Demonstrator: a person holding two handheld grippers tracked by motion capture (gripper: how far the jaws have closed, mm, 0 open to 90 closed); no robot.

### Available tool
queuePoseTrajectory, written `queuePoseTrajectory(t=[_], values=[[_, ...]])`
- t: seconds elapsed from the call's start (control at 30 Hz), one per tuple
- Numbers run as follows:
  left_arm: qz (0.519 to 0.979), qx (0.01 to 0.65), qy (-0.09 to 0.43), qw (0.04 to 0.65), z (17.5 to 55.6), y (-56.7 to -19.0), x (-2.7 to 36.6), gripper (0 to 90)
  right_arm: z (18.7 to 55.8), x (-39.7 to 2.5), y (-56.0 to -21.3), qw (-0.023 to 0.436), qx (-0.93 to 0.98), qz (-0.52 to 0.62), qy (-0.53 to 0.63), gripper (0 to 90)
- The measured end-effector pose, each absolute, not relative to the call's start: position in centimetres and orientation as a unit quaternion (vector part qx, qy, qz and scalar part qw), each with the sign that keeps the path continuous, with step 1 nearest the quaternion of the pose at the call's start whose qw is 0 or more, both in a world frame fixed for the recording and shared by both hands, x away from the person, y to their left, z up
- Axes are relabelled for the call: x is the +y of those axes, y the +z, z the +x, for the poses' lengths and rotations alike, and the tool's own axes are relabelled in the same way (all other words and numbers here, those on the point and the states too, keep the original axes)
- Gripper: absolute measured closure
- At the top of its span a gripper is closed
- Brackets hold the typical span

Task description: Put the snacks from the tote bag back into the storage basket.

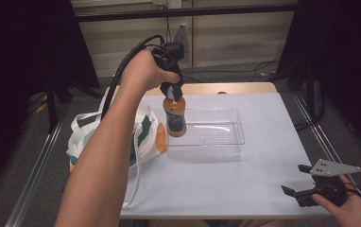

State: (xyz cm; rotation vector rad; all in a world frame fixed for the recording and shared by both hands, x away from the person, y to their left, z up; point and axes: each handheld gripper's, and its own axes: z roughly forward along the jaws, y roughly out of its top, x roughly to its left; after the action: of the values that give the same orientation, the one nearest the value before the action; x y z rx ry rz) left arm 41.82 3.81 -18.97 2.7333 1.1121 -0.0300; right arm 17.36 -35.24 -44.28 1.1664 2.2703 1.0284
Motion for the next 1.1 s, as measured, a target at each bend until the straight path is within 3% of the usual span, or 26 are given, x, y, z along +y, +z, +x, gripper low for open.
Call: queuePoseTrajectory(t=[1.1], values=[[0.922, 0.378, -0.021, 0.078, 43.0, -23.5, 3.6, 59.5, 17.4, -35.3, -44.4, 0.194, 0.809, 0.417, 0.366, 4.9]])
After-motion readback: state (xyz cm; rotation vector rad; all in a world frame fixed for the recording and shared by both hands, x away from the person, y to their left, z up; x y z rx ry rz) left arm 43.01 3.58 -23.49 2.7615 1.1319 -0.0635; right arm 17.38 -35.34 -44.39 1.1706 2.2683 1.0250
